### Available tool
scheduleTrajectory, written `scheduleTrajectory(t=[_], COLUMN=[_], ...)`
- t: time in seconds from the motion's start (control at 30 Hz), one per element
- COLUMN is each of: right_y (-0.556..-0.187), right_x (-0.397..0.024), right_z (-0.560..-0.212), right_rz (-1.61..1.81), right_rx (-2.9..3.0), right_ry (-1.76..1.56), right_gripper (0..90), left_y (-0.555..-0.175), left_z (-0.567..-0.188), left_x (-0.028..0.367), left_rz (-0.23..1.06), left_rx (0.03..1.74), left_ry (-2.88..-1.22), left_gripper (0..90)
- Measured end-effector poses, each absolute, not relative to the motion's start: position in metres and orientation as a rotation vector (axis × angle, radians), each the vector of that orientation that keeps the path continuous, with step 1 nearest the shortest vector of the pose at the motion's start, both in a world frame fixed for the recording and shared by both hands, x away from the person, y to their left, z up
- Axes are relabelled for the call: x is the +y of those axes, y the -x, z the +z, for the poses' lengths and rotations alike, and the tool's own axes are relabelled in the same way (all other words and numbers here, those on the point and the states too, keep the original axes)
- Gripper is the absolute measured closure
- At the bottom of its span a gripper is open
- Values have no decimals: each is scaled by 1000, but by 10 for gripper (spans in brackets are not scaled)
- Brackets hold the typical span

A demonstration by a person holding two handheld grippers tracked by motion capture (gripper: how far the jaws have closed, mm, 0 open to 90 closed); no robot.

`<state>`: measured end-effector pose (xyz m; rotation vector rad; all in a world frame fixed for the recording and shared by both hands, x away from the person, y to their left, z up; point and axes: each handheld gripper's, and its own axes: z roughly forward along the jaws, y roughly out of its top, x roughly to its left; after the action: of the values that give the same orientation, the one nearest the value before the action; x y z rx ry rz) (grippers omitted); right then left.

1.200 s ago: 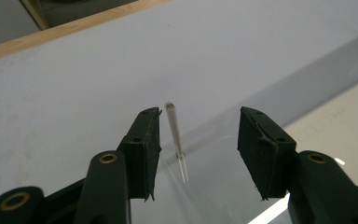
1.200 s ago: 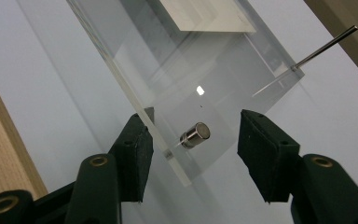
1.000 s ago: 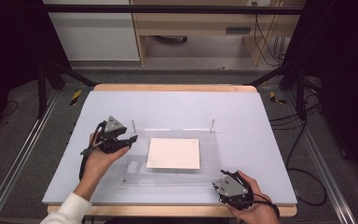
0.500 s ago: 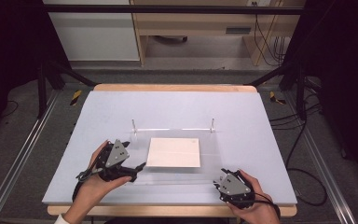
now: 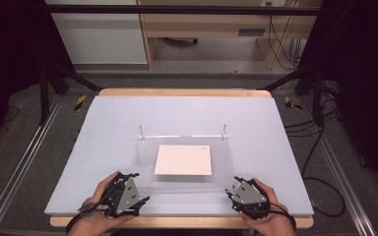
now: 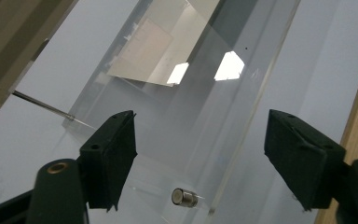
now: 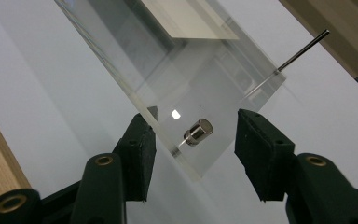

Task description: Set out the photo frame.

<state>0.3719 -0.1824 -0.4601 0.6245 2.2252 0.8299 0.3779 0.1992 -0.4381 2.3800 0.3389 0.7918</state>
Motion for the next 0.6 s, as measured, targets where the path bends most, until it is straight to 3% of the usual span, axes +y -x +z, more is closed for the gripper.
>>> scheduleTrajectory(t=[0.6], right_y=[-373], right_x=[-184], right_z=[-455], right_rz=[865], right_rx=[2202], right_ry=[-644], right_gripper=[492], left_y=[-378], left_z=[-449], left_x=[183], left_rz=[957], left_rx=[242], left_ry=[-2424], left_gripper=[412])
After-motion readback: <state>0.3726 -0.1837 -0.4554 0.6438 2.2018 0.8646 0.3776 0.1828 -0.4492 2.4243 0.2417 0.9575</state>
